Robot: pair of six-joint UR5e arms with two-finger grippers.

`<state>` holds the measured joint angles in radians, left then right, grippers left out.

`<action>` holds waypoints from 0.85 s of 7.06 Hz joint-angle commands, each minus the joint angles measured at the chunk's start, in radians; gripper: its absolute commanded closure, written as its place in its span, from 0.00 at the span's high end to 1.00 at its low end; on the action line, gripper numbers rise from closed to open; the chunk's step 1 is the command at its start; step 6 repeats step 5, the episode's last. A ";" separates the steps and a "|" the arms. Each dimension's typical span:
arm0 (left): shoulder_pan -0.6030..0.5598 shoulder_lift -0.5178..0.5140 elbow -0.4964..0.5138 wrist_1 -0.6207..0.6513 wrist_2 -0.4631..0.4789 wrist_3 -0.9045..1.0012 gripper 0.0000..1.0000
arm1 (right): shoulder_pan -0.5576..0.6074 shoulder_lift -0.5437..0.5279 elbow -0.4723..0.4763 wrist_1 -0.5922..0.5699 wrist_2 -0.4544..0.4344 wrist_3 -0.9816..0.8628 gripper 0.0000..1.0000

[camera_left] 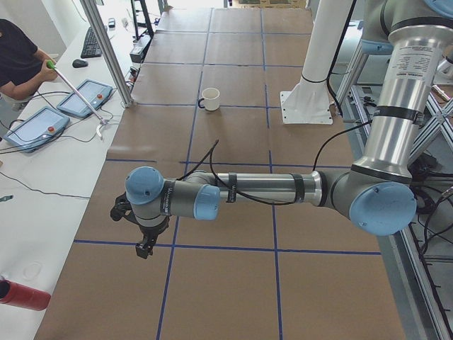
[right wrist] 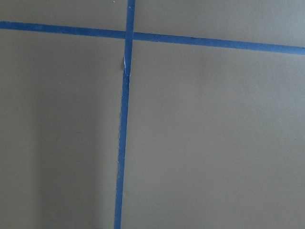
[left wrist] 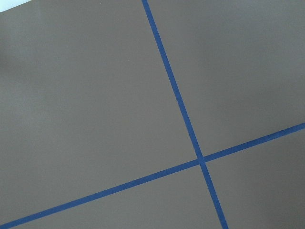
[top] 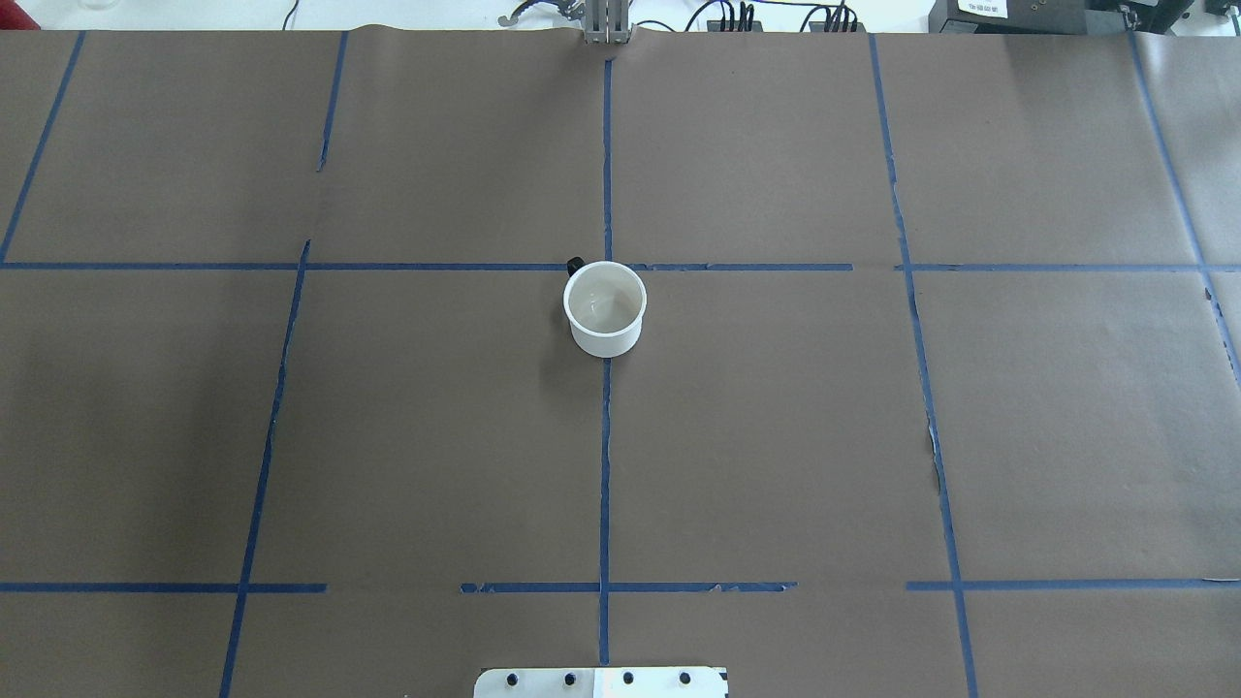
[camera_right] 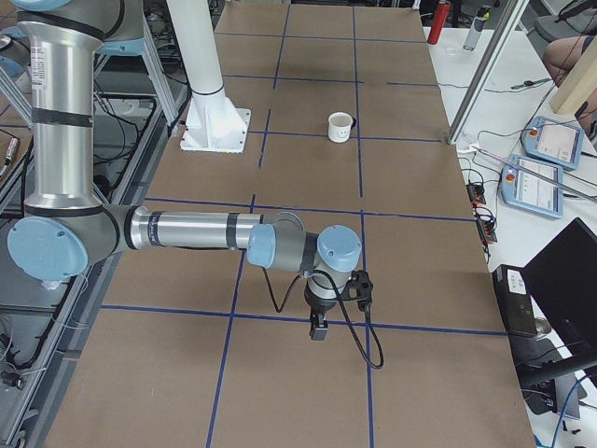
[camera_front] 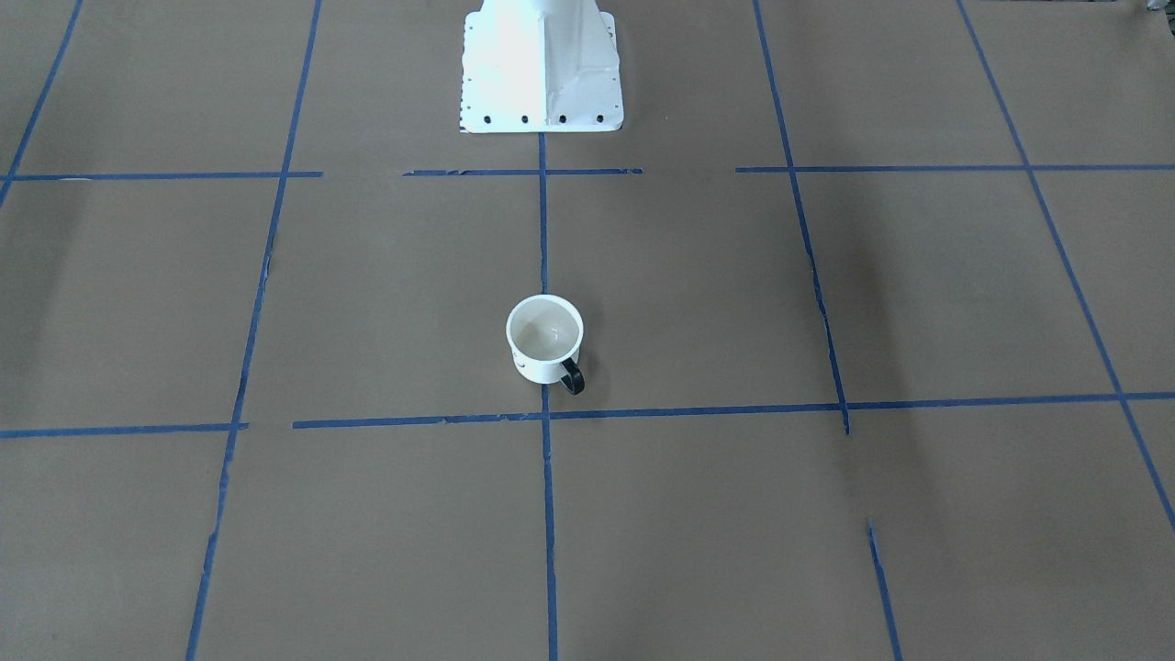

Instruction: Flip mug

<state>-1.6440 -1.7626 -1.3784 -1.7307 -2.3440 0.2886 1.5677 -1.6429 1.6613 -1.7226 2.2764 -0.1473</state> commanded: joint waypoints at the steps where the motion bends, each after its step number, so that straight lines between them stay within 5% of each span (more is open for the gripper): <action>1: 0.001 0.002 0.002 -0.004 0.003 -0.038 1.00 | 0.000 0.000 0.000 0.000 0.000 0.000 1.00; 6: 0.001 -0.008 -0.073 0.201 0.002 -0.043 1.00 | 0.000 0.000 -0.002 0.000 0.000 0.000 1.00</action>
